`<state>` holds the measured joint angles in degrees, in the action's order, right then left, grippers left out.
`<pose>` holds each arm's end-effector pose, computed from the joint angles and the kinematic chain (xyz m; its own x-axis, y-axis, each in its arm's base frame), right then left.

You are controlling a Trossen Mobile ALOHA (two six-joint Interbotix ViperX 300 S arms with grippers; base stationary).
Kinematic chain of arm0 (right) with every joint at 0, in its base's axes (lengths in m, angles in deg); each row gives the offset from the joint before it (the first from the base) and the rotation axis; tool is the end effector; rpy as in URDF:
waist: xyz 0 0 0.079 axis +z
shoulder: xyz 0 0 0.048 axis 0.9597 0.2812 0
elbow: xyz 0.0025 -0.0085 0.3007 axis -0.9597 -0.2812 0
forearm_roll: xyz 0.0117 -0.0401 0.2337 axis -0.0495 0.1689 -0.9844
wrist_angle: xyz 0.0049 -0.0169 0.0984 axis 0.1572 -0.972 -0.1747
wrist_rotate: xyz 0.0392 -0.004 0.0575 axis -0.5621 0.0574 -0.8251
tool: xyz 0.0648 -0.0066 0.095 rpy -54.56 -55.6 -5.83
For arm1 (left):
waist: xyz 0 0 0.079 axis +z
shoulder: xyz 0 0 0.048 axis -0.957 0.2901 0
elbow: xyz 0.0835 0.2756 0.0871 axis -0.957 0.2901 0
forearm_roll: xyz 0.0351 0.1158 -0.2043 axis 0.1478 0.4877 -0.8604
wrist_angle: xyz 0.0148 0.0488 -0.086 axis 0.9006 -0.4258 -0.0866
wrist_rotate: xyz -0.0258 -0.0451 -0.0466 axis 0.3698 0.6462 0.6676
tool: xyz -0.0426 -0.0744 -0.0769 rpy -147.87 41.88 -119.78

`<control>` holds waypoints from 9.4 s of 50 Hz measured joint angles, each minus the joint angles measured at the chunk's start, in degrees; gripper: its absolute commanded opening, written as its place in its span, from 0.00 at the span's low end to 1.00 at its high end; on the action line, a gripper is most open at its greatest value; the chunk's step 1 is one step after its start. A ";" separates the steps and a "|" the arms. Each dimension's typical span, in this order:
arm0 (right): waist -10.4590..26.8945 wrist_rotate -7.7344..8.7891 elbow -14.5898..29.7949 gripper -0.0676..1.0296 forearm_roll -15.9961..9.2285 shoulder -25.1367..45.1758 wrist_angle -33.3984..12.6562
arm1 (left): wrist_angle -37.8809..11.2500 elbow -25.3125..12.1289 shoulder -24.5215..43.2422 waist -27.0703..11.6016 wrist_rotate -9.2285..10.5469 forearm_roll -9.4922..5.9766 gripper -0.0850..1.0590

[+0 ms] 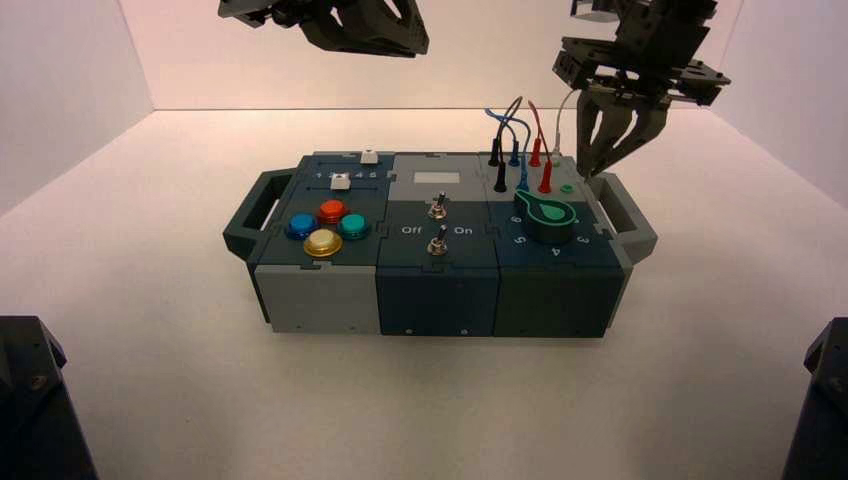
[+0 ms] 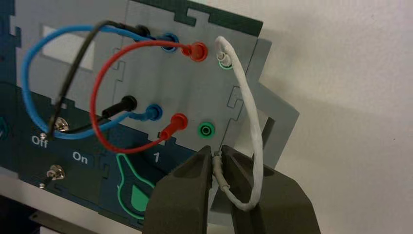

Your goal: Insert the white wire.

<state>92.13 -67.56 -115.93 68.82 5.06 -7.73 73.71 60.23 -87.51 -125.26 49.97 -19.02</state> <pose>0.2961 0.1292 0.0241 0.1165 0.2029 -0.9722 -0.2397 0.9557 0.1707 0.2193 -0.2856 0.1293 0.4836 -0.6421 -0.5949 0.6186 0.7315 -0.2867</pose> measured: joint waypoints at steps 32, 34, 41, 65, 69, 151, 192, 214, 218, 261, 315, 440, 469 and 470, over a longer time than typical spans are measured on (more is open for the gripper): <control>2.72 -0.53 1.58 0.04 -0.09 1.23 0.26 | 0.00 -0.70 1.58 0.00 -0.18 0.09 0.18; 2.81 -0.53 1.58 0.04 -0.09 1.76 0.35 | 0.00 -0.70 1.58 0.00 -0.18 0.18 0.18; 2.81 -0.53 1.67 0.04 -0.09 2.64 0.70 | 0.00 -0.70 1.58 0.00 -0.09 0.18 0.18; 2.90 -0.53 1.67 0.04 0.62 2.81 1.23 | 0.00 -0.70 1.58 0.00 -0.18 0.18 0.18; 2.81 -0.53 1.58 0.04 0.79 2.81 1.23 | 0.00 -0.70 1.49 0.00 -0.18 0.09 0.18; 2.81 -1.05 2.46 0.04 2.11 4.48 1.93 | 0.00 -0.70 0.70 0.00 -0.44 0.18 0.18; 2.90 -1.14 2.46 0.04 1.93 5.71 1.67 | 0.00 -0.70 0.62 0.09 -0.44 0.26 0.18; 3.87 -1.14 3.78 0.04 2.02 7.12 0.70 | 0.00 -1.14 0.70 0.18 -0.62 0.35 0.18; 4.04 -1.14 3.96 0.07 2.20 7.29 0.44 | 0.00 -1.14 0.62 0.26 -0.70 0.26 0.18; 5.10 -1.76 5.45 0.32 3.60 8.26 -1.49 | -0.09 -1.23 0.44 0.26 -1.14 0.53 0.18; 5.27 -3.34 5.98 0.37 8.79 6.15 -1.49 | -0.44 -1.23 -1.67 0.44 -1.14 0.44 0.18; 5.54 -3.69 4.75 0.04 8.09 6.24 -0.97 | -1.32 -1.23 -2.29 1.67 -1.23 0.44 0.18; 5.62 -3.60 5.10 0.04 7.91 7.82 -0.53 | -1.76 -1.23 -2.72 2.11 -1.85 0.62 0.18; 5.62 -3.60 5.10 0.04 7.91 7.82 -0.53 | -1.85 -1.32 -2.72 2.11 -1.93 0.62 0.18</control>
<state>97.75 -71.16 -110.83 76.73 12.89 -8.26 71.87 58.91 -90.23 -123.15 48.04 -18.40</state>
